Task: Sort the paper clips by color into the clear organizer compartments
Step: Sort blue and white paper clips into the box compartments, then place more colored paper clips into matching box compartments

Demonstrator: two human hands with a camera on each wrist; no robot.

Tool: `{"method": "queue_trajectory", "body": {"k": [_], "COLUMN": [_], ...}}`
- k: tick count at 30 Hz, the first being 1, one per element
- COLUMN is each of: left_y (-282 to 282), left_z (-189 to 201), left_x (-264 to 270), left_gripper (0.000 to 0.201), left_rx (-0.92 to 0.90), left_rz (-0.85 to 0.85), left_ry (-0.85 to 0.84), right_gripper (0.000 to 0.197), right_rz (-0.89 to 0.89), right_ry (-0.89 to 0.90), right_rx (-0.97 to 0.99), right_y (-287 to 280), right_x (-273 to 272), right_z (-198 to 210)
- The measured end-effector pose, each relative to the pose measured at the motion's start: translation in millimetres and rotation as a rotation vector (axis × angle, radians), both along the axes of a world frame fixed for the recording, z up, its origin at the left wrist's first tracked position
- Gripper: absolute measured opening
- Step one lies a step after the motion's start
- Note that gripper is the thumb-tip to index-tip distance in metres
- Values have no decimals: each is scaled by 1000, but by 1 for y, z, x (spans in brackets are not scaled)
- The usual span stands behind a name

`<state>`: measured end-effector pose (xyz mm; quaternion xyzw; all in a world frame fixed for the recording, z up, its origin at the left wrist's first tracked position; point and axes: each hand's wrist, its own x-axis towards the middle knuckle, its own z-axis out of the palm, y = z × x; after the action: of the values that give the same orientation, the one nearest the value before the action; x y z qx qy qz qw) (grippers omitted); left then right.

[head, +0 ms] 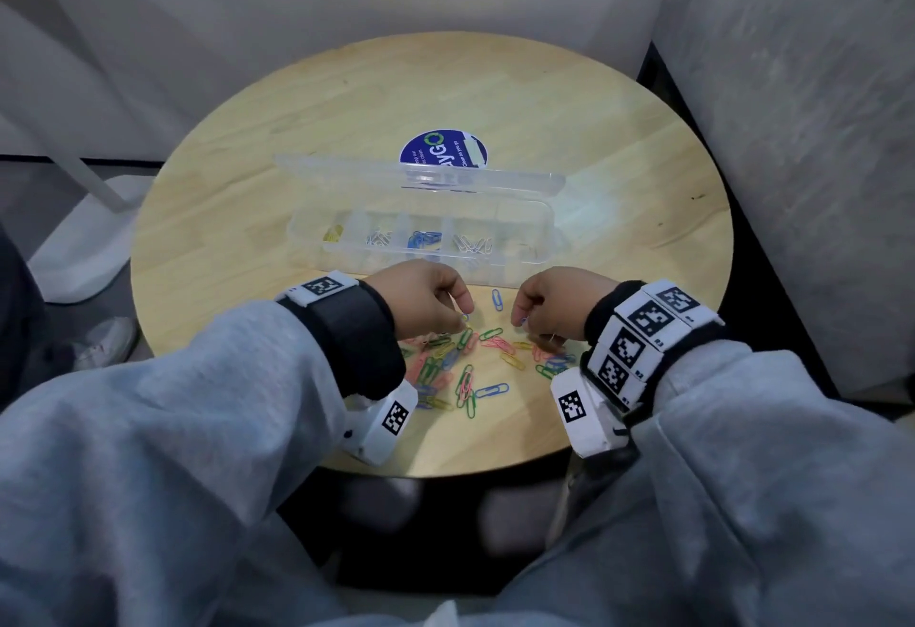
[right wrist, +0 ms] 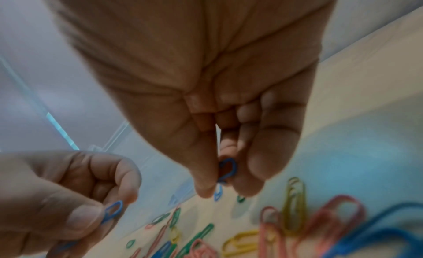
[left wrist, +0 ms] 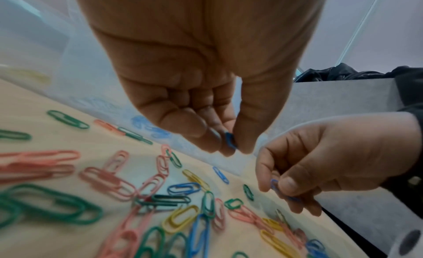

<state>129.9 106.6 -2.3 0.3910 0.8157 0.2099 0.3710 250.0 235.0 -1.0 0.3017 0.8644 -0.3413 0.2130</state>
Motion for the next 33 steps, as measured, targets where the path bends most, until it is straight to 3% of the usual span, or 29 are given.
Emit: {"method": "queue_trajectory", "body": {"k": [7, 10, 12, 14, 17, 20, 22, 25, 27, 33], "left_y": [-11, -19, -25, -33, -48, -49, -46, -41, -43, -48], "left_z": [-3, 3, 9, 19, 21, 12, 0, -4, -3, 1], "left_x": [-5, -17, -35, -60, -107, -121, -121, -119, -121, -112], "left_gripper": [22, 19, 18, 12, 32, 47, 37, 6, 19, 28], "left_rx": [53, 113, 243, 369, 318, 26, -36, 72, 158, 413], "left_rz": [136, 218, 409, 715, 1037, 972, 913, 890, 882, 877], "left_ry": [-148, -109, 52, 219, 148, -71, -133, -117, -110, -116], "right_gripper": [11, 7, 7, 5, 20, 38, 45, 52, 54, 49], "right_rz": [142, 169, 124, 80, 88, 149, 164, 154, 177, 222], "right_ry": [202, 328, 388, 435, 469, 438, 421, 401, 366, 285], "right_rx": [215, 230, 249, 292, 366, 417, 433, 455, 488, 651], "right_y": [-11, -15, -14, -11, -11, -14, -14, -11, -11, -18], "right_x": [-15, -18, -21, -24, -28, -33, -36, -40, -41, -42], "right_z": [24, 32, 33, 30, 25, 19, 16, 12, 11, 13]}}
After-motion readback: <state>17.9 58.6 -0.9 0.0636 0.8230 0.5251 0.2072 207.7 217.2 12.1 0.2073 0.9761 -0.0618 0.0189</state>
